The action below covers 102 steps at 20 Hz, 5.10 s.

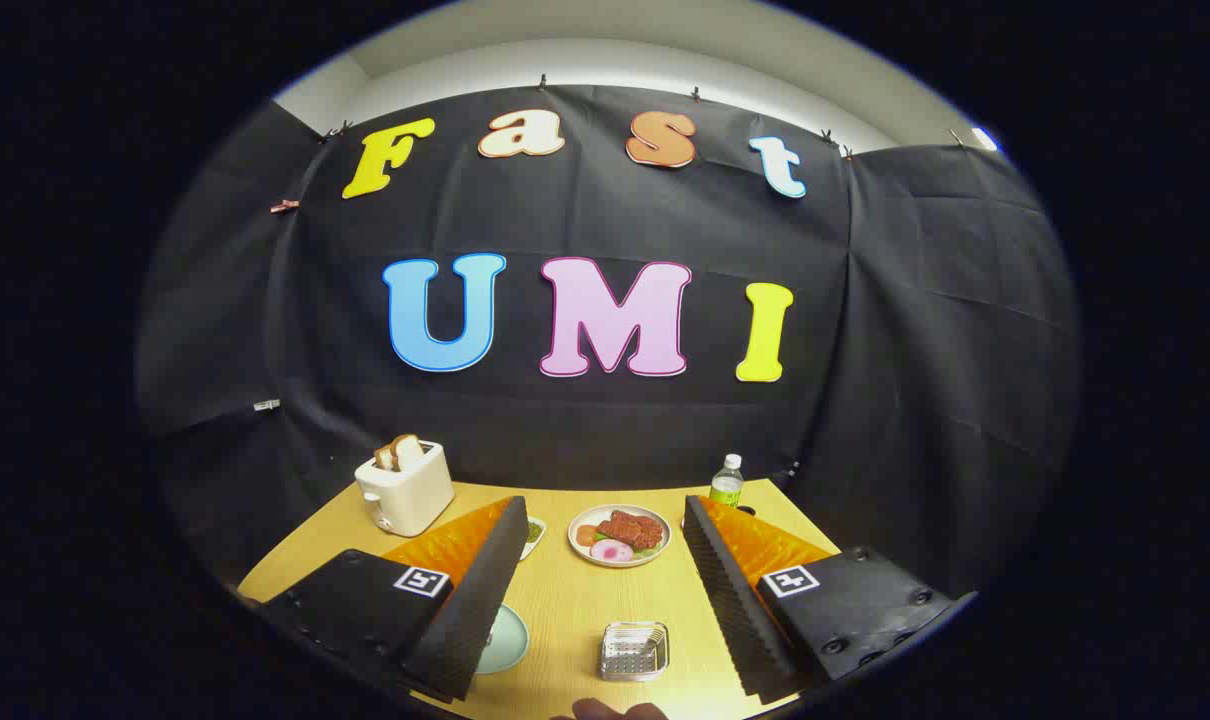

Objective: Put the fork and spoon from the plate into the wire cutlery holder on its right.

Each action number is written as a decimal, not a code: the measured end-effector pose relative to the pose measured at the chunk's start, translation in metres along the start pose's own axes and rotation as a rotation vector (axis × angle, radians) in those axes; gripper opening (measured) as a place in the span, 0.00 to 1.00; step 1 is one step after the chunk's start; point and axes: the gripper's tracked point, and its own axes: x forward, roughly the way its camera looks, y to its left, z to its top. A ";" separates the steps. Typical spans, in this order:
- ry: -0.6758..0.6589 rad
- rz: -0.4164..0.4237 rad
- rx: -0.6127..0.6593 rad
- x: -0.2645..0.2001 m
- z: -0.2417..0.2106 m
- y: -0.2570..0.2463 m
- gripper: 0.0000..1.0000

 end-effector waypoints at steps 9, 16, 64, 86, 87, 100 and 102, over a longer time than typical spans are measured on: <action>0.020 0.081 0.028 0.001 -0.001 -0.021 0.97; -0.002 0.064 0.040 0.003 0.008 -0.037 0.97; 0.916 0.334 -0.179 0.018 -0.327 0.163 0.98; 1.144 0.312 -0.283 0.029 -0.386 0.167 0.07; 1.152 0.314 -0.253 0.029 -0.383 0.167 0.07; 1.097 0.468 -0.140 0.012 -0.258 0.097 0.07; 1.104 0.484 -0.161 0.004 -0.245 0.069 0.07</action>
